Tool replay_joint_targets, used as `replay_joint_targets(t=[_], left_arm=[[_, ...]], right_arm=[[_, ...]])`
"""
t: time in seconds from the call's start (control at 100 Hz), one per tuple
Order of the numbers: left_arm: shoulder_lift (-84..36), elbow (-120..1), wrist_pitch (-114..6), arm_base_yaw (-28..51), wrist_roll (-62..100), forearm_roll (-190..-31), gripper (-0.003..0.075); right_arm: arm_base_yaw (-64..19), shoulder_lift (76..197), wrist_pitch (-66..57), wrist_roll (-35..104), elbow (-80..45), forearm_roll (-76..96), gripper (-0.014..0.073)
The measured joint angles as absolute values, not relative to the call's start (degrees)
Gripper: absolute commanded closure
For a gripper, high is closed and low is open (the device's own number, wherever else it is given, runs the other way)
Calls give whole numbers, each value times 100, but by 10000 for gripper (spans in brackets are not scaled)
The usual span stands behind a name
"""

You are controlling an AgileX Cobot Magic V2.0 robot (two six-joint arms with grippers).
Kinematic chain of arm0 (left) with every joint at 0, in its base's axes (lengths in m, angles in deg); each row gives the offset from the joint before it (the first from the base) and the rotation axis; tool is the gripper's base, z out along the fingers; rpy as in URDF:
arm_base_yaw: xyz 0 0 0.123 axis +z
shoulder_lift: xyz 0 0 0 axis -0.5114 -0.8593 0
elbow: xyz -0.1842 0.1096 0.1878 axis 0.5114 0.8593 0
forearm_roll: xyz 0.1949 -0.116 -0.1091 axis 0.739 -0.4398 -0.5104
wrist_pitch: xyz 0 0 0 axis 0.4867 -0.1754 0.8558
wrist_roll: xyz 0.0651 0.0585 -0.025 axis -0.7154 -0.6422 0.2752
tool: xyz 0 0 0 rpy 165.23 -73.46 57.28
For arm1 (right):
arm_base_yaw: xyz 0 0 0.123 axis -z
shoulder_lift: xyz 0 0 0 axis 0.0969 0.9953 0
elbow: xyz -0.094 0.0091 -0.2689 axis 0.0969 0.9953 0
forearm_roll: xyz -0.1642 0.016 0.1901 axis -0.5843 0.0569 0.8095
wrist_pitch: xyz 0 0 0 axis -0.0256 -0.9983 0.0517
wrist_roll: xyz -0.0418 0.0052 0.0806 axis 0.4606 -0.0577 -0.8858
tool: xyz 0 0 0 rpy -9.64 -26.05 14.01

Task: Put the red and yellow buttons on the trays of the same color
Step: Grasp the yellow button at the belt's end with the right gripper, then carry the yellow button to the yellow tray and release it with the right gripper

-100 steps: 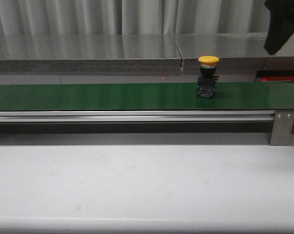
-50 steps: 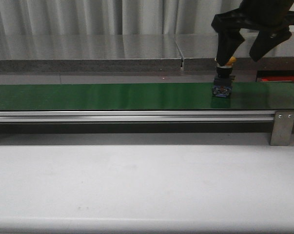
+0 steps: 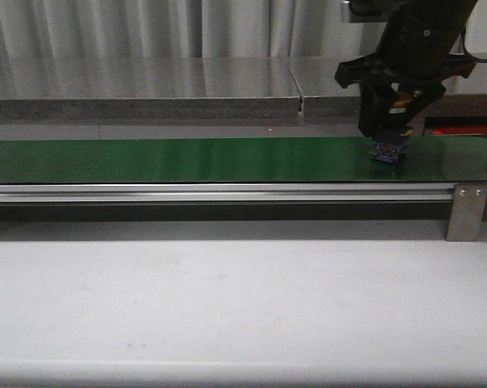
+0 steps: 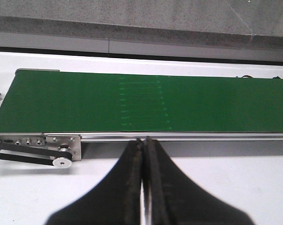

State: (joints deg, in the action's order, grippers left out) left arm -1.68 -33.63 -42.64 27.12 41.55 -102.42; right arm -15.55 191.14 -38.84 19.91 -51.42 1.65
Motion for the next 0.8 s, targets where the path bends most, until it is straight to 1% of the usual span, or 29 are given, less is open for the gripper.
replay_joint_targets(t=[0.2, 0.39, 0.53, 0.65, 0.8], left_arm=[[-168, -3363, -4264, 2712, 4155, -10242, 739], [-168, -3363, -4264, 2712, 4155, -10242, 739], [-168, -3363, -4264, 2712, 4155, -10242, 739], [-168, -3363, -4264, 2712, 4155, -10242, 739], [-168, -3363, -4264, 2712, 4155, -10242, 739]], right_arm=[[-1363, 19008, -4387, 1991, -5324, 186, 411], [-797, 18486, -4760, 1930, -5256, 186, 411], [-226, 17883, -4638, 1919, -4696, 186, 411], [314, 17382, -4431, 1919, -3941, 186, 411], [987, 17087, -3936, 1919, -3065, 215, 411]])
